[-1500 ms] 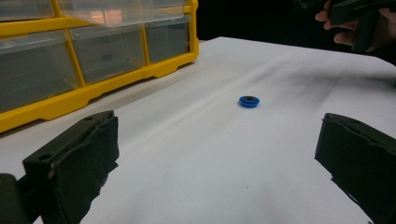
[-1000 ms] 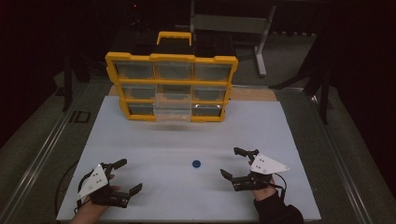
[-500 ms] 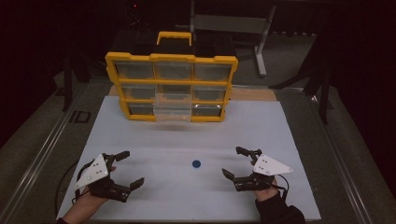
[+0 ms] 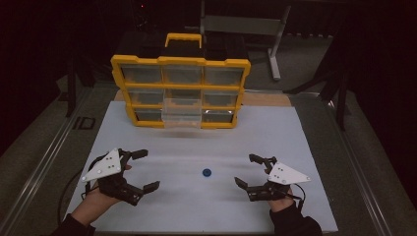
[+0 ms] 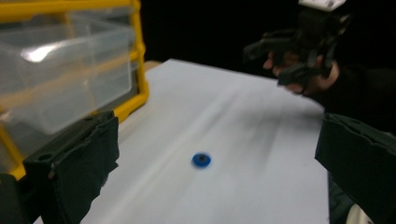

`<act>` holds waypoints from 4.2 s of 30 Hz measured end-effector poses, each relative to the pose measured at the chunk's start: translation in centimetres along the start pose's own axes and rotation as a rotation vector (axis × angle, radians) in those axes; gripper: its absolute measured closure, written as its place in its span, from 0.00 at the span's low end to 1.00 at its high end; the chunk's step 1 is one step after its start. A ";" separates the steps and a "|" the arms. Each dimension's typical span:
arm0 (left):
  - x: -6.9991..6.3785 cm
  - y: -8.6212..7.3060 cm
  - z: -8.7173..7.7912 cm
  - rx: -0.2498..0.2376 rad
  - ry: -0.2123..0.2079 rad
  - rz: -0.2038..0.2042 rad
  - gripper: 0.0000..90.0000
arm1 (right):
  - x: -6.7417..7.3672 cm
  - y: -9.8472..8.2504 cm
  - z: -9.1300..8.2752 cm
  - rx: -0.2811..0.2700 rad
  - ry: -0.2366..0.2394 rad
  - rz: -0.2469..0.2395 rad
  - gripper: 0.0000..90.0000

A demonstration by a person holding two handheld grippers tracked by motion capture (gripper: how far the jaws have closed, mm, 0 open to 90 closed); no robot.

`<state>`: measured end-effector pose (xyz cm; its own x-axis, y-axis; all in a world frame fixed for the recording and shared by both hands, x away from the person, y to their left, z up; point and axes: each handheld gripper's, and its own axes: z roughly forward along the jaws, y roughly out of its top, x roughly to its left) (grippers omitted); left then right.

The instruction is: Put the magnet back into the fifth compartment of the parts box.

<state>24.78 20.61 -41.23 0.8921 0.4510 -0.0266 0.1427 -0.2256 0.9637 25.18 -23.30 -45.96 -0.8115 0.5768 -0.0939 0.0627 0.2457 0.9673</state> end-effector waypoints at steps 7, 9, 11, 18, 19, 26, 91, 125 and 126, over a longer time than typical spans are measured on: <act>0.1 1.8 1.9 0.024 -0.023 0.040 0.00 | -0.1 0.2 -0.3 -0.012 -0.005 0.001 0.14; 0.1 2.1 2.4 0.030 -0.042 0.056 0.00 | -0.1 0.2 -0.4 -0.013 -0.007 0.005 0.14; 0.1 2.4 2.9 0.032 -0.045 0.066 0.00 | -0.2 0.3 -0.4 -0.016 -0.006 0.005 0.14; 0.2 2.9 4.6 0.041 -0.076 0.099 0.00 | -0.1 0.3 -0.4 -0.021 -0.002 0.008 0.14; 0.3 2.9 5.0 0.044 -0.081 0.098 0.00 | -0.1 0.3 -0.4 -0.020 -0.002 0.009 0.14; 0.2 3.1 7.2 0.056 -0.114 0.125 0.00 | 0.0 0.3 -0.2 -0.016 0.004 0.007 0.14; 1.7 -6.2 20.4 0.502 -0.213 0.112 0.38 | 0.1 0.0 0.1 -0.013 0.033 0.012 0.15; 1.9 -5.0 20.0 0.513 -0.219 0.139 0.69 | 0.2 0.0 0.2 -0.014 0.053 0.015 0.15; 1.9 -4.8 19.8 0.507 -0.220 0.137 0.69 | 0.2 0.0 0.2 -0.015 0.051 0.013 0.15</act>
<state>34.29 5.48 -51.14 0.9776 0.2097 -0.0174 0.1587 -0.6803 0.7156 25.11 -23.01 -46.04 -0.8394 0.5392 -0.0690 0.0657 0.2266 0.9718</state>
